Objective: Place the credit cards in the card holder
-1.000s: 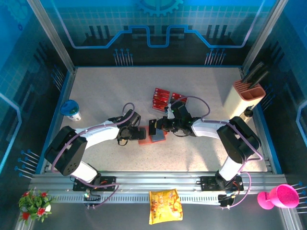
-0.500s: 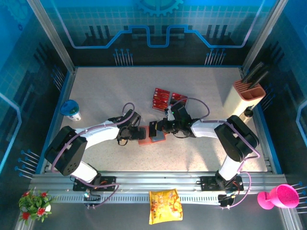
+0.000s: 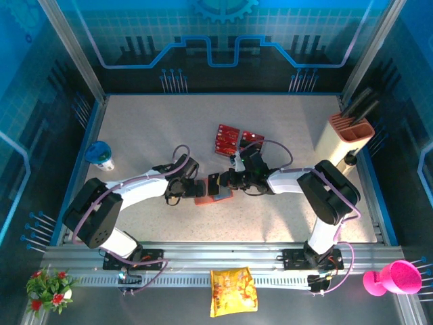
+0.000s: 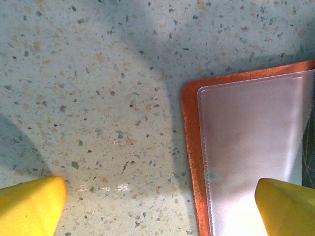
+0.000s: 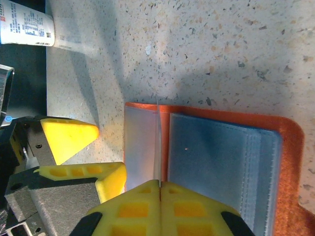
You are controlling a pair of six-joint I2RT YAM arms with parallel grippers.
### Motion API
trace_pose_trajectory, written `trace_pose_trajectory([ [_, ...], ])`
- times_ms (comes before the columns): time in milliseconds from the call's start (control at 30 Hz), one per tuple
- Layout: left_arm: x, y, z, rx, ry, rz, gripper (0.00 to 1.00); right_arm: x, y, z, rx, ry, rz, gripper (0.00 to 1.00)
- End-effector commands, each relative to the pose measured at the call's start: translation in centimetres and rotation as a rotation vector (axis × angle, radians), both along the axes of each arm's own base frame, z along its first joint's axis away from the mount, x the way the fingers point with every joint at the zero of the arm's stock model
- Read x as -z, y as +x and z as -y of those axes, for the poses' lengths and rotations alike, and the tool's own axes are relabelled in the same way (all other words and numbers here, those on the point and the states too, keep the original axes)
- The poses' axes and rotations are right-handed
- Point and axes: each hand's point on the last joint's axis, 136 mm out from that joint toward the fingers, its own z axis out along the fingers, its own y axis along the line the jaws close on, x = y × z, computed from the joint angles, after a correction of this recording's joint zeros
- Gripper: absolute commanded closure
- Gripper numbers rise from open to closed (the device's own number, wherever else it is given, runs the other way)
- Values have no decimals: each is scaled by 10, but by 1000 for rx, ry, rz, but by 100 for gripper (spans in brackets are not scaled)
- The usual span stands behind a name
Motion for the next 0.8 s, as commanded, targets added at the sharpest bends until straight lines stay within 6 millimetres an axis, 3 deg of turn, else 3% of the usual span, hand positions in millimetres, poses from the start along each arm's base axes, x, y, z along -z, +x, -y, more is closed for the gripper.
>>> trace_pose_trajectory([
  [0, -14, -1, -3, -32, 18, -3, 1, 8, -4, 3, -4, -7, -15, 100],
  [267, 7, -19, -14, -107, 25, -67, 1, 8, -4, 3, -10, -14, -19, 100],
  [767, 29, -24, -17, -89, 81, -129, 1, 17, -20, 9, -63, -75, -73, 100],
])
